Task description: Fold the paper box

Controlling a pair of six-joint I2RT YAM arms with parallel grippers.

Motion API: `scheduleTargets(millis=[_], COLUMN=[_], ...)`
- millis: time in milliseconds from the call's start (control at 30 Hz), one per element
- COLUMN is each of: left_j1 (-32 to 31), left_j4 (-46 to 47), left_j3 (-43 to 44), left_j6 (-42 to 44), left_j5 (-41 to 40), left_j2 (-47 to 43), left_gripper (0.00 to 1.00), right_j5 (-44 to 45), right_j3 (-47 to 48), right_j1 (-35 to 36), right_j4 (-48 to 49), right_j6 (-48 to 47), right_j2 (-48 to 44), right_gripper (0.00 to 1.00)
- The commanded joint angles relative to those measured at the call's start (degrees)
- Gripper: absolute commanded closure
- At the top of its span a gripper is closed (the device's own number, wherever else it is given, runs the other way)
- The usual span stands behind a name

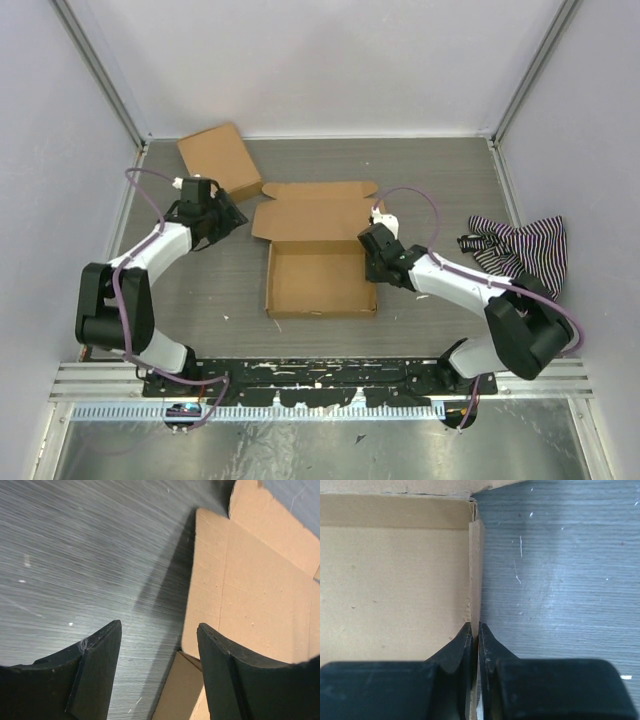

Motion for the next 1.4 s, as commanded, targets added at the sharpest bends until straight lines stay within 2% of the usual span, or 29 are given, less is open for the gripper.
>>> scheduleTargets(millis=[0, 233, 433, 600, 733, 867, 1167, 1367], left_j1=[-1.76, -6.61, -9.98, -14.4, -19.65, -23.0, -26.33, -26.34], left_j4=[2.67, 5.49, 3.3, -3.08, -9.88, -15.27, -17.43, -18.45], left_j3=[2.77, 3.92, 8.11, 13.44, 18.57, 22.15, 23.69, 24.44], left_j6=[0.45, -0.81, -0.4, 3.99, 10.03, 13.55, 15.67, 16.42], left_j5=[9.21, 11.3, 10.58, 4.01, -6.01, -12.42, -18.4, -18.9], left_j2=[4.42, 8.41, 12.35, 11.76, 12.75, 15.29, 17.72, 19.19], left_gripper=[0.32, 0.31, 0.34, 0.34, 0.34, 0.34, 0.37, 0.47], right_j5=[-5.46, -5.68, -6.31, -5.99, -5.65, -5.39, -4.66, -4.28], right_j3=[-5.15, -11.56, -12.4, -12.21, -11.62, -10.81, -9.33, -9.27], right_j1=[0.46, 0.75, 0.87, 1.26, 1.82, 2.32, 2.81, 2.95], right_j4=[0.8, -1.54, -1.99, -1.56, -0.9, -0.9, -1.58, -1.96], right_j6=[0.52, 3.03, 4.47, 4.55, 4.8, 4.89, 5.13, 5.21], right_j2=[-4.79, -13.99, -16.17, -13.93, -11.75, -10.95, -10.68, -10.68], right_gripper=[0.86, 0.86, 0.86, 0.86, 0.86, 0.86, 0.86, 0.86])
